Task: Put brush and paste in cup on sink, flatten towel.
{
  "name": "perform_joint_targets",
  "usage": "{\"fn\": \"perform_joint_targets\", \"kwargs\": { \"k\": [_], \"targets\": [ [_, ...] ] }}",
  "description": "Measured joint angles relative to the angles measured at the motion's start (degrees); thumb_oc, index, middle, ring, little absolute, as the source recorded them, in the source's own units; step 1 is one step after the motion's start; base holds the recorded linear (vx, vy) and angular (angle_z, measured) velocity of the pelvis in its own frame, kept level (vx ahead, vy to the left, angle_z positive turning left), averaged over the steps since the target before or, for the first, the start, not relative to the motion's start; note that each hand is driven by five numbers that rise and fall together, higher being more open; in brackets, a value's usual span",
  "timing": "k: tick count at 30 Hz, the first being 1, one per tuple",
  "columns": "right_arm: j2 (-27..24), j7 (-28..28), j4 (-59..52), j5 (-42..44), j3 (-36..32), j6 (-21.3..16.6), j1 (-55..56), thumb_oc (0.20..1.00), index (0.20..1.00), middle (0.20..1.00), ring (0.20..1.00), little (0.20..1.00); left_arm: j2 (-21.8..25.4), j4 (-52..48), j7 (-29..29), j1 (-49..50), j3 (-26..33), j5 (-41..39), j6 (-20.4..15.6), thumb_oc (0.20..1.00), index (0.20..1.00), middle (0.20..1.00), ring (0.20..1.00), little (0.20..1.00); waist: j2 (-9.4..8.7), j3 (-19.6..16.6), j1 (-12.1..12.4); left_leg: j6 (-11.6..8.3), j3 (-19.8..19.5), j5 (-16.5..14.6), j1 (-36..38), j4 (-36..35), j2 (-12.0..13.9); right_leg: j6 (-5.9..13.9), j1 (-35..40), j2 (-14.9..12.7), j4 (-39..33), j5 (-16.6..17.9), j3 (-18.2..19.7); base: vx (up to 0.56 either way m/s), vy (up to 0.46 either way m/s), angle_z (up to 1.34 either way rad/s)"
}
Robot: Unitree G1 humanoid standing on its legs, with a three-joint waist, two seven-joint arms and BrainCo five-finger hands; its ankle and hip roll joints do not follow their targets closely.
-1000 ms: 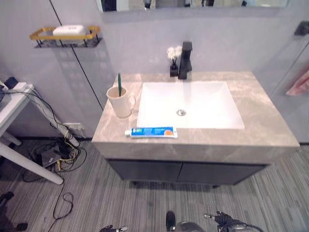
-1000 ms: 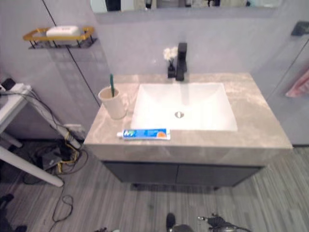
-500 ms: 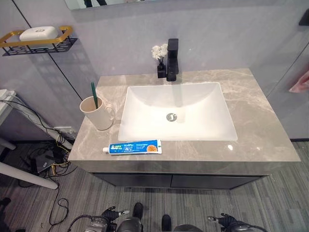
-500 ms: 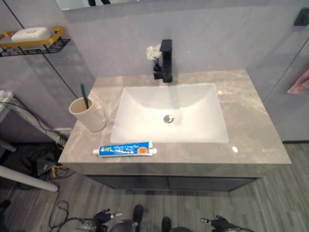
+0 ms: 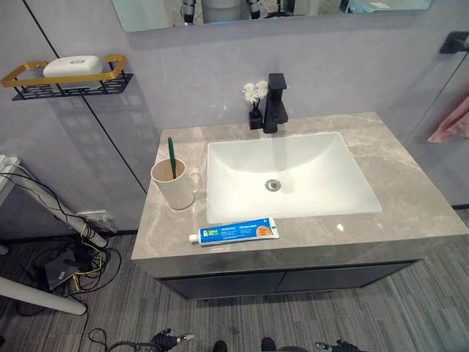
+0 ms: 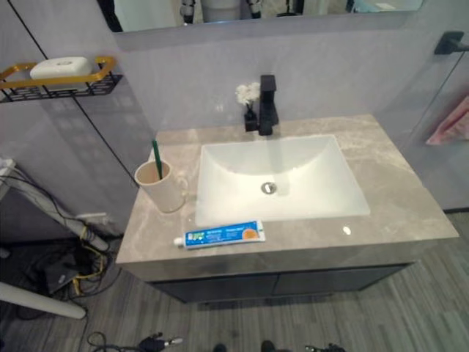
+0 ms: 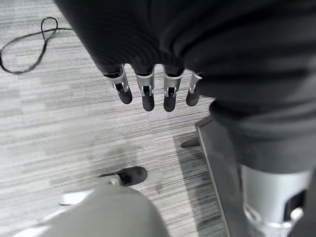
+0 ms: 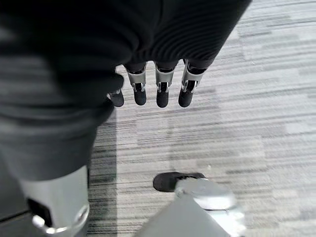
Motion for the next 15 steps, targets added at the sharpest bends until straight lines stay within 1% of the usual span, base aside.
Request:
{"fn": "perform_joint_targets", "kwargs": {
  "k": [1,2,3,4,5,6,7,8,9,10,11,12,15],
  "targets": [
    [0.31,0.03,-0.50,0.01,0.02,-0.01,0.10,1.000,1.000,1.000,1.000,1.000,0.31,-0.01,0.30,-0.06,0.49,-0.04,0.00,1.000,1.000,1.000,1.000,1.000,-0.68,0.30,0.43,0.57,0.35,0.22,-0.58,0.02,-0.85,0.30,-1.96,-0.86,2.42,-0.92,0.13,-0.18,0.055,-0.27],
    [0.30,0.02,-0.46,0.03,0.01,0.05,0.10,1.000,1.000,1.000,1.000,1.000,0.53,-0.01,0.38,-0.18,0.88,-0.18,-0.04,1.000,1.000,1.000,1.000,1.000,-1.07,0.62,0.50,1.16,0.22,0.56,-1.11,0.24,-1.24,0.73,-2.99,-1.14,4.33,-1.21,0.56,-0.19,-0.012,0.04],
    [0.24,-0.01,-0.21,0.20,-0.59,0.03,-0.37,1.000,1.000,1.000,1.000,1.000,1.15,-0.01,0.64,-1.23,2.24,-0.61,-0.11,1.000,1.000,1.000,1.000,1.000,-1.38,1.31,0.59,2.34,0.09,1.25,-2.85,1.03,-1.13,2.65,-5.41,-1.77,9.49,-4.03,2.22,-0.13,-0.087,0.23],
    [0.23,-0.13,-0.18,0.24,-1.18,0.07,-0.35,1.000,1.000,1.000,1.000,1.000,1.46,0.04,0.76,-1.65,2.53,-0.66,-0.12,1.000,1.000,1.000,1.000,1.000,-1.29,1.36,0.80,2.49,-0.06,1.48,-3.02,1.14,-1.18,3.11,-6.34,-2.70,12.25,-4.95,2.61,-0.05,-0.108,0.14],
    [0.29,-0.14,-0.27,0.29,-1.18,0.04,-0.47,1.000,1.000,1.000,1.000,1.000,1.99,0.03,0.86,-1.57,2.70,-0.80,-0.18,1.000,1.000,1.000,1.000,1.000,-1.38,1.30,1.46,2.49,0.32,1.54,-3.14,1.14,-1.09,4.22,-6.38,-4.38,13.33,-5.98,2.06,0.01,-0.113,-0.12],
    [0.39,-0.15,-0.59,0.29,-1.17,-0.04,-0.49,1.000,1.000,1.000,1.000,1.000,2.41,-0.17,1.23,-1.28,3.92,-1.87,-0.31,1.000,1.000,1.000,1.000,1.000,-1.67,1.12,2.79,2.95,0.72,1.02,-3.29,1.11,-1.23,4.40,-5.85,-7.30,12.35,-6.58,-1.84,0.03,-0.114,-0.20],
    [0.55,-0.15,-0.58,0.29,-1.18,-0.06,-0.35,1.000,1.000,1.000,1.000,1.000,2.82,-0.44,1.96,-1.15,5.29,-2.89,-0.41,1.000,1.000,1.000,1.000,1.000,-2.23,0.80,3.05,2.66,0.43,1.14,-3.33,1.00,-1.49,4.56,-3.65,-9.73,8.33,-5.98,-4.32,0.02,-0.133,-0.02],
    [0.88,-0.15,-0.57,0.29,-1.24,-0.07,0.19,1.000,1.000,1.000,1.000,1.000,3.42,-0.91,2.25,-0.53,7.13,-4.22,-0.64,1.000,1.000,1.000,1.000,1.000,-2.98,0.36,3.10,1.93,-0.16,1.50,-3.36,0.80,-1.66,5.70,-0.80,-10.68,3.43,-5.11,-4.66,-0.01,-0.146,0.13],
    [1.26,-0.18,-0.57,0.28,-1.31,-0.09,0.16,1.000,1.000,1.000,1.000,1.000,4.28,-1.70,2.55,0.30,9.37,-5.80,-0.94,1.000,1.000,1.000,1.000,1.000,-3.80,-0.07,3.52,1.09,-0.23,1.84,-3.32,0.54,-1.66,6.78,1.42,-10.93,-1.24,-2.96,-5.15,0.00,-0.152,0.12],
    [1.05,-0.34,-0.47,0.27,-1.54,-0.10,0.17,1.000,1.000,1.000,1.000,1.000,4.54,-2.74,3.30,1.14,11.07,-7.60,-1.19,1.000,1.000,1.000,1.000,1.000,-3.80,-0.17,3.70,0.51,-0.28,2.13,-3.29,0.38,-0.86,6.93,2.65,-10.38,-4.18,-0.04,-5.47,0.00,-0.155,0.04],
    [0.72,-0.66,-0.50,0.27,-1.78,-0.14,0.15,1.000,1.000,1.000,1.000,1.000,4.49,-3.44,4.04,1.75,11.85,-9.02,-1.43,1.000,1.000,1.000,1.000,1.000,-3.46,-0.33,3.80,-0.11,-0.41,2.21,-3.32,0.25,-0.26,6.85,3.50,-9.45,-5.88,0.76,-5.68,0.00,-0.101,0.04],
    [0.17,-1.19,-0.63,0.20,-2.49,-0.24,0.20,1.000,1.000,1.000,1.000,1.000,4.33,-4.95,5.03,2.91,13.02,-10.59,-1.74,1.000,1.000,1.000,1.000,1.000,-3.02,-0.59,3.81,-0.92,-0.79,2.32,-3.36,0.18,0.59,6.34,4.72,-8.28,-7.84,2.04,-6.10,-0.01,-0.109,0.09],
    [-1.82,-1.88,-0.99,0.17,-3.20,-0.22,0.96,1.000,1.000,1.000,1.000,1.000,4.19,-10.75,7.36,5.20,13.21,-13.12,-2.71,1.000,1.000,1.000,1.000,1.000,-1.87,-1.10,3.94,-2.61,-1.99,2.65,-3.41,0.41,2.84,4.48,5.27,-5.64,-8.40,2.14,-6.86,-0.03,-0.163,0.19]
  ]
}}
